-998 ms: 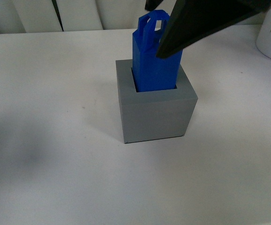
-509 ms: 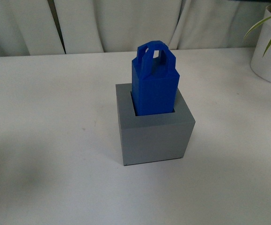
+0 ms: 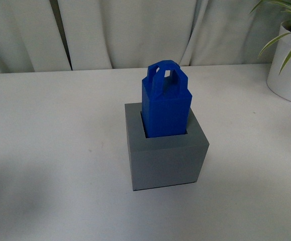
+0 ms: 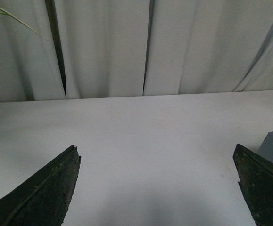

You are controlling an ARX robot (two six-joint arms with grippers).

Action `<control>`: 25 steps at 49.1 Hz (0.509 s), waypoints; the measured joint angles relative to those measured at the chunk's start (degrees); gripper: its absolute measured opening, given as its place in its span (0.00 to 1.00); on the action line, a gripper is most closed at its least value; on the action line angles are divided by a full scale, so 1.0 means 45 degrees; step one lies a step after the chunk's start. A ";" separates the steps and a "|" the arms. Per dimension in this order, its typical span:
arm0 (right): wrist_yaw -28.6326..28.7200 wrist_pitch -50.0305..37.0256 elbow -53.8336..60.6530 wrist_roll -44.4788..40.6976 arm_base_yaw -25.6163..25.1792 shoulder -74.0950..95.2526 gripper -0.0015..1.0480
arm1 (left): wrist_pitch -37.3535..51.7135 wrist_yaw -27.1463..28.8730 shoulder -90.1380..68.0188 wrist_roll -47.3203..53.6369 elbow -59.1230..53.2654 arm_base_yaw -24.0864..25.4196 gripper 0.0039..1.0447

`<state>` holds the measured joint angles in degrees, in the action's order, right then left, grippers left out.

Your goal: Insert blue part into gray base

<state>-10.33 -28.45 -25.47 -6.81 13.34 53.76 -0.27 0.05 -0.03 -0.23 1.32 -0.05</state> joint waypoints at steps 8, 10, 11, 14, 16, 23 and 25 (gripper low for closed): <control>0.0136 -0.0442 0.1753 0.1107 -0.0743 -0.1171 0.33 | 0.0000 -0.0019 0.0000 0.0005 0.0000 -0.0005 0.94; 0.0325 -0.0476 0.2137 0.1205 -0.0899 -0.1472 0.25 | 0.0000 -0.0015 0.0000 0.0005 0.0000 -0.0005 0.94; 0.0393 -0.0481 0.2278 0.1239 -0.0967 -0.1598 0.22 | 0.0000 -0.0010 0.0000 0.0005 0.0000 -0.0005 0.94; 0.0597 -0.0486 0.2657 0.1277 -0.1166 -0.2006 0.11 | 0.0000 0.0000 0.0000 0.0000 0.0000 0.0000 0.94; 0.0738 -0.0486 0.2880 0.1292 -0.1273 -0.2263 0.05 | 0.0000 0.0000 0.0000 0.0000 0.0000 0.0000 0.94; 0.0947 -0.0408 0.3536 0.1336 -0.1622 -0.3002 0.02 | 0.0000 -0.0015 0.0000 0.0005 0.0000 0.0000 0.94; 0.1030 -0.0325 0.3716 0.1350 -0.1734 -0.3249 0.02 | 0.0000 -0.0015 0.0000 0.0000 0.0000 0.0000 0.94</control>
<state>-5.69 -29.91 -8.75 -0.73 5.54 39.13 -0.27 -0.01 -0.03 -0.23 1.32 -0.05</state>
